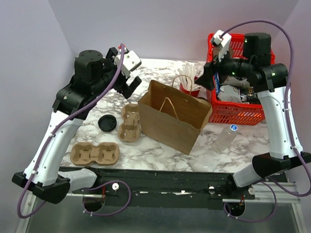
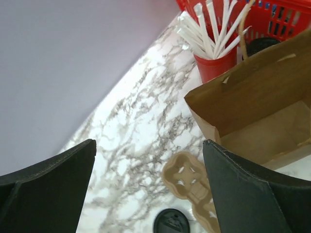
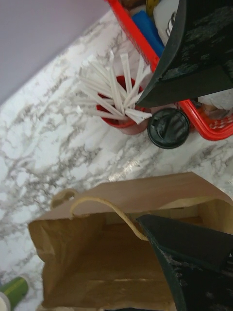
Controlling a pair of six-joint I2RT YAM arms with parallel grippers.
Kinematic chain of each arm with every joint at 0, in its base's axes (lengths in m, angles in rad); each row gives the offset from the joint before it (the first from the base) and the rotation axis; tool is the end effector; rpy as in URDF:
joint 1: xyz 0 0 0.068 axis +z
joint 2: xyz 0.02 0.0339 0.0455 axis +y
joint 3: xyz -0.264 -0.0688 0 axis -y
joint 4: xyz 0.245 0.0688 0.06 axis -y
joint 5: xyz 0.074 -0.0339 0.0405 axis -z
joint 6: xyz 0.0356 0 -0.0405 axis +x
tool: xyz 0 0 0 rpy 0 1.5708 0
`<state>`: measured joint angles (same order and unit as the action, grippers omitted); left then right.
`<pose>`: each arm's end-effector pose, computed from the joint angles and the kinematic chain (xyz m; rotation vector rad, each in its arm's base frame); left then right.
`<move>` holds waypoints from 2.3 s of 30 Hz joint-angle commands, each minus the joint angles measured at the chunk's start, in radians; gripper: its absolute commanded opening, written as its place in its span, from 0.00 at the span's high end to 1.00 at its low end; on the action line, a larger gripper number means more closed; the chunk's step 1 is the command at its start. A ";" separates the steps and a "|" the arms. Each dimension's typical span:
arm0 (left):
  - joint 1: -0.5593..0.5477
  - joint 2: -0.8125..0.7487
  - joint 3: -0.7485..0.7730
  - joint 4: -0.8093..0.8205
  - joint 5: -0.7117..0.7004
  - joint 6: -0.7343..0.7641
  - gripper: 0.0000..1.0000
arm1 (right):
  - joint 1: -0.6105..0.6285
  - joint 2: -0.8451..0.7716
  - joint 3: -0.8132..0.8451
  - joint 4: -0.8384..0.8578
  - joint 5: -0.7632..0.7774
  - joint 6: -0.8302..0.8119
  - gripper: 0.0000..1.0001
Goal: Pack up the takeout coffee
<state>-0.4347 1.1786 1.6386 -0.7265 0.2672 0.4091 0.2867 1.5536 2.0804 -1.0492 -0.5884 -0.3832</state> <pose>0.1924 -0.0997 0.4915 0.9187 1.5892 -0.2632 0.2696 0.1001 0.5008 -0.9943 1.7843 0.5528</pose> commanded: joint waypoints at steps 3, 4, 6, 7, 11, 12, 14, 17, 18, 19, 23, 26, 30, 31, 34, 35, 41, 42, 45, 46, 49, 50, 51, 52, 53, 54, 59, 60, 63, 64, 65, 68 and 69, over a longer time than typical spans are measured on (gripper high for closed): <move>0.048 0.084 -0.045 -0.076 -0.244 -0.288 0.03 | 0.005 -0.078 -0.190 -0.083 -0.133 -0.141 0.02; 0.059 0.084 -0.060 -0.080 -0.244 -0.303 0.03 | 0.009 -0.081 -0.201 -0.084 -0.126 -0.152 0.03; 0.094 0.081 -0.109 -0.080 -0.243 -0.329 0.04 | 0.014 -0.072 -0.220 -0.086 -0.114 -0.174 0.03; 0.105 0.079 -0.118 -0.082 -0.240 -0.357 0.04 | 0.017 -0.067 -0.220 -0.089 -0.114 -0.178 0.04; 0.132 0.073 -0.143 -0.088 -0.195 -0.375 0.05 | 0.025 -0.049 -0.236 -0.071 -0.119 -0.197 0.06; 0.132 0.072 -0.145 -0.085 -0.192 -0.374 0.05 | 0.028 -0.041 -0.244 -0.061 -0.126 -0.201 0.06; 0.132 0.069 -0.146 -0.085 -0.195 -0.365 0.05 | 0.045 -0.032 -0.249 -0.052 -0.133 -0.203 0.07; 0.132 0.067 -0.149 -0.083 -0.207 -0.357 0.05 | 0.069 -0.010 -0.255 -0.034 -0.130 -0.206 0.08; 0.132 0.066 -0.151 -0.083 -0.206 -0.357 0.05 | 0.075 -0.004 -0.256 -0.019 -0.122 -0.204 0.09; 0.132 0.064 -0.152 -0.083 -0.198 -0.354 0.05 | 0.086 0.003 -0.263 -0.011 -0.116 -0.201 0.09; 0.132 0.055 -0.177 -0.097 -0.187 -0.322 0.05 | 0.100 0.028 -0.258 0.014 -0.073 -0.189 0.12; 0.134 0.055 -0.198 -0.111 -0.184 -0.271 0.05 | 0.101 0.037 -0.261 0.023 -0.045 -0.184 0.16; 0.132 0.079 -0.221 -0.172 -0.140 -0.193 0.06 | 0.103 0.043 -0.264 0.022 -0.028 -0.184 0.27; 0.132 0.082 -0.230 -0.177 -0.128 -0.178 0.07 | 0.103 0.043 -0.267 0.020 -0.019 -0.186 0.30; 0.132 0.078 -0.287 -0.180 -0.042 -0.083 0.07 | 0.104 0.046 -0.278 0.012 -0.018 -0.195 0.39; 0.132 0.072 -0.318 -0.182 -0.024 -0.054 0.07 | 0.106 0.048 -0.278 0.009 -0.019 -0.195 0.41; 0.132 0.072 -0.431 -0.189 0.061 0.141 0.09 | 0.114 0.054 -0.256 -0.031 -0.044 -0.223 0.77; 0.132 0.070 -0.444 -0.194 0.075 0.176 0.09 | 0.114 0.051 -0.256 -0.034 -0.047 -0.223 0.81; 0.131 0.064 -0.493 -0.198 0.132 0.324 0.11 | 0.114 0.043 -0.256 -0.035 -0.067 -0.224 0.98; 0.131 0.062 -0.505 -0.203 0.145 0.417 0.12 | 0.114 0.042 -0.258 -0.035 -0.074 -0.223 0.99; 0.131 0.065 -0.546 -0.234 0.178 0.570 0.16 | 0.114 0.036 -0.263 -0.034 -0.082 -0.220 0.99; 0.131 0.072 -0.563 -0.234 0.176 0.642 0.17 | 0.114 0.034 -0.263 -0.037 -0.082 -0.221 0.99; 0.131 0.078 -0.572 -0.208 0.162 0.648 0.17 | 0.114 0.034 -0.260 -0.040 -0.082 -0.221 0.99; 0.132 0.088 -0.577 -0.186 0.146 0.631 0.18 | 0.114 0.033 -0.257 -0.038 -0.073 -0.212 1.00; 0.134 0.122 -0.576 -0.171 0.126 0.569 0.18 | 0.114 0.031 -0.256 -0.037 -0.065 -0.204 0.99; 0.134 0.142 -0.553 -0.171 0.112 0.536 0.19 | 0.114 0.026 -0.258 -0.031 -0.054 -0.197 0.99; 0.188 0.216 -0.468 -0.133 0.136 0.171 0.26 | 0.114 -0.023 -0.312 0.012 0.038 -0.155 0.99; 0.188 0.214 -0.459 -0.095 0.115 0.104 0.27 | 0.114 -0.032 -0.322 0.027 0.050 -0.149 0.99; 0.188 0.223 -0.439 -0.054 0.055 -0.134 0.31 | 0.114 -0.064 -0.362 0.049 0.079 -0.129 0.99; 0.188 0.234 -0.433 -0.050 0.009 -0.220 0.32 | 0.114 -0.069 -0.367 0.051 0.082 -0.125 0.99; 0.188 0.259 -0.428 -0.044 -0.012 -0.280 0.32 | 0.114 -0.070 -0.373 0.051 0.085 -0.122 0.99; 0.188 0.353 -0.376 -0.089 -0.045 -0.433 0.34 | 0.114 -0.070 -0.372 0.057 0.098 -0.115 1.00; 0.189 0.380 -0.340 -0.129 -0.043 -0.464 0.34 | 0.114 -0.069 -0.368 0.058 0.101 -0.114 1.00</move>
<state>-0.2489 1.4483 1.2198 -0.8154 0.2977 0.2539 0.3943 1.4952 1.7191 -1.0161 -0.5392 -0.5240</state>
